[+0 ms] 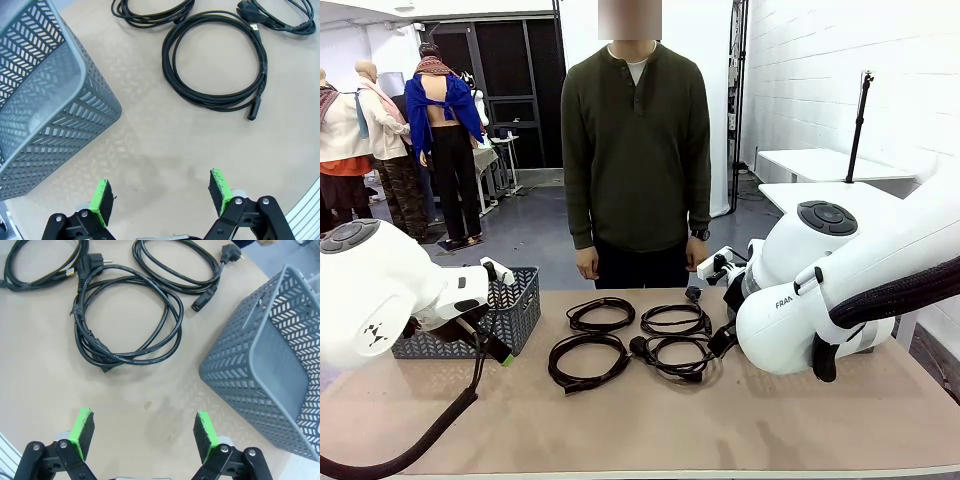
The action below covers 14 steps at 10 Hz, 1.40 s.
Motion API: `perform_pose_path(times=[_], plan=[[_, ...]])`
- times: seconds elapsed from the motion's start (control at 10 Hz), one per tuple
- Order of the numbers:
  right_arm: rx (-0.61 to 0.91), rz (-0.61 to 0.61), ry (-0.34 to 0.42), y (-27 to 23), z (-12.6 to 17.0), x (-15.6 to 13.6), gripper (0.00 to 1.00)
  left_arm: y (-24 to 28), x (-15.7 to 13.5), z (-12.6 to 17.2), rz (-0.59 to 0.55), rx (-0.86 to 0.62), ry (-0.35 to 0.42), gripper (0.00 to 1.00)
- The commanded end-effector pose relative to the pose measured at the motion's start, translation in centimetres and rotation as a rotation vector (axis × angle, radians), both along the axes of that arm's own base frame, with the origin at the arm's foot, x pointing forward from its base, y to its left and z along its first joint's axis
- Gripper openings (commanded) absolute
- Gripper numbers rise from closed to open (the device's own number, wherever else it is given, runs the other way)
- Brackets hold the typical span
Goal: Organize the cables according to human instructions.
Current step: Pick up a bundle of cables and place it in the basket indicated by the human.
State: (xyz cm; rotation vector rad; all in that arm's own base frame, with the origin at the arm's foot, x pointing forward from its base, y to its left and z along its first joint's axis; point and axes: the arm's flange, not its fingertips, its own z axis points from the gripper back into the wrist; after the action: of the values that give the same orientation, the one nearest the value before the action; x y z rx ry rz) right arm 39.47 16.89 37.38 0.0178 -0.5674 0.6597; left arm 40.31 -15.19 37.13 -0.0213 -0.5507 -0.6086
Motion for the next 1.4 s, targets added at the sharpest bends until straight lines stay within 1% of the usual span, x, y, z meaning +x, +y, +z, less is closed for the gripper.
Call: perform_pose_path(times=[0.0,0.3,0.7,0.8,0.9,1.0,1.3], plan=[[0.013,0.003,0.004,-0.2,0.8,0.0,1.0,0.1,-0.3,1.0,-0.014,0.004,-0.013,1.0],[0.062,0.061,0.018,-1.4,3.7,-0.5,1.0,0.3,-1.1,4.4,-0.093,0.011,-0.022,1.0],[0.099,0.232,0.014,-3.5,8.6,-1.8,1.0,1.4,-2.3,8.8,-0.33,-0.039,-0.045,1.0],[0.118,0.272,0.015,-4.1,9.5,-1.9,1.0,2.1,-2.1,9.7,-0.359,-0.044,-0.047,1.0],[0.134,0.29,0.015,-4.8,10.3,-1.8,1.0,2.8,-1.9,10.5,-0.372,-0.049,-0.056,1.0],[0.152,0.337,0.023,-5.4,11.0,-2.0,1.0,3.6,-1.7,11.3,-0.419,-0.082,-0.049,1.0],[0.195,0.381,0.011,-7.2,11.9,-1.7,1.0,5.5,-1.0,12.8,-0.501,-0.141,-0.052,1.0]])
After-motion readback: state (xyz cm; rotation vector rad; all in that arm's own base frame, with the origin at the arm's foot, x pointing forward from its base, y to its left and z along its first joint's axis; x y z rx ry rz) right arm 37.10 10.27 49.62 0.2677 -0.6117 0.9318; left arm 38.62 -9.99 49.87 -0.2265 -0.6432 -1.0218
